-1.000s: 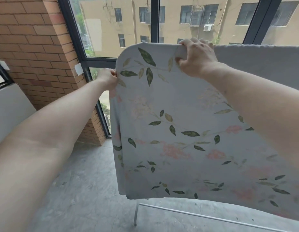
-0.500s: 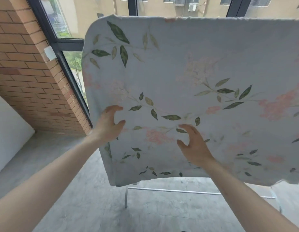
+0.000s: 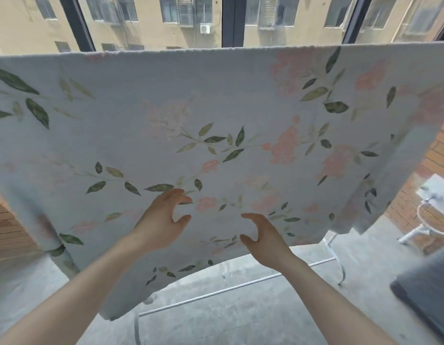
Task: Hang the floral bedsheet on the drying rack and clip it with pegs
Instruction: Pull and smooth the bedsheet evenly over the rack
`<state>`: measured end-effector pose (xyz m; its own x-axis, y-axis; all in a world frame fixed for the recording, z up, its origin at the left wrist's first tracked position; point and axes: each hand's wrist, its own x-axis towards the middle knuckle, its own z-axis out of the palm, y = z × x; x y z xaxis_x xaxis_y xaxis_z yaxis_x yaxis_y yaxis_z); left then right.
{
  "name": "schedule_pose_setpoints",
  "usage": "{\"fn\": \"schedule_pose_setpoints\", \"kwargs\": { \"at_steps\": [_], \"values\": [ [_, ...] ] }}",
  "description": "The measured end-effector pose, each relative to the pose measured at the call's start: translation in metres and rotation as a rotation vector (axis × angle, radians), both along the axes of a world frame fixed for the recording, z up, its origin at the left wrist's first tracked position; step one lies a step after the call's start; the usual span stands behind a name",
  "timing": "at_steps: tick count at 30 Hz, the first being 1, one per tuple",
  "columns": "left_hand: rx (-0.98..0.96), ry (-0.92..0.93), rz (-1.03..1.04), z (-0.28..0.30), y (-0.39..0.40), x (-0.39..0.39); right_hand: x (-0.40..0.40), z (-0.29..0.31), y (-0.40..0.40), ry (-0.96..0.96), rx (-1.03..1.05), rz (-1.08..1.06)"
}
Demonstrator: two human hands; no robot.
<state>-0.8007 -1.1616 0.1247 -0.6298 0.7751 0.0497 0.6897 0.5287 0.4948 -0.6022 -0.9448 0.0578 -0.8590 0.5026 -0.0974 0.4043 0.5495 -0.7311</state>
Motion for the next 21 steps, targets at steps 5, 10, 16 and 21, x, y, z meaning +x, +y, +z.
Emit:
{"fn": "schedule_pose_setpoints", "kwargs": {
  "at_steps": [5, 10, 16, 21],
  "values": [
    [0.056, 0.019, -0.101, 0.026, 0.098, 0.058, 0.072, 0.025, 0.078, 0.017, 0.006, -0.105],
    [0.073, 0.082, -0.184, 0.063, 0.183, 0.107, 0.124, 0.060, 0.158, 0.064, 0.096, -0.127],
    [0.103, 0.178, -0.220, 0.107, 0.252, 0.136, 0.152, 0.104, 0.228, 0.181, 0.163, -0.109],
    [0.136, 0.299, -0.238, 0.150, 0.310, 0.136, 0.152, 0.136, 0.282, 0.279, 0.227, -0.131]
  ]
}}
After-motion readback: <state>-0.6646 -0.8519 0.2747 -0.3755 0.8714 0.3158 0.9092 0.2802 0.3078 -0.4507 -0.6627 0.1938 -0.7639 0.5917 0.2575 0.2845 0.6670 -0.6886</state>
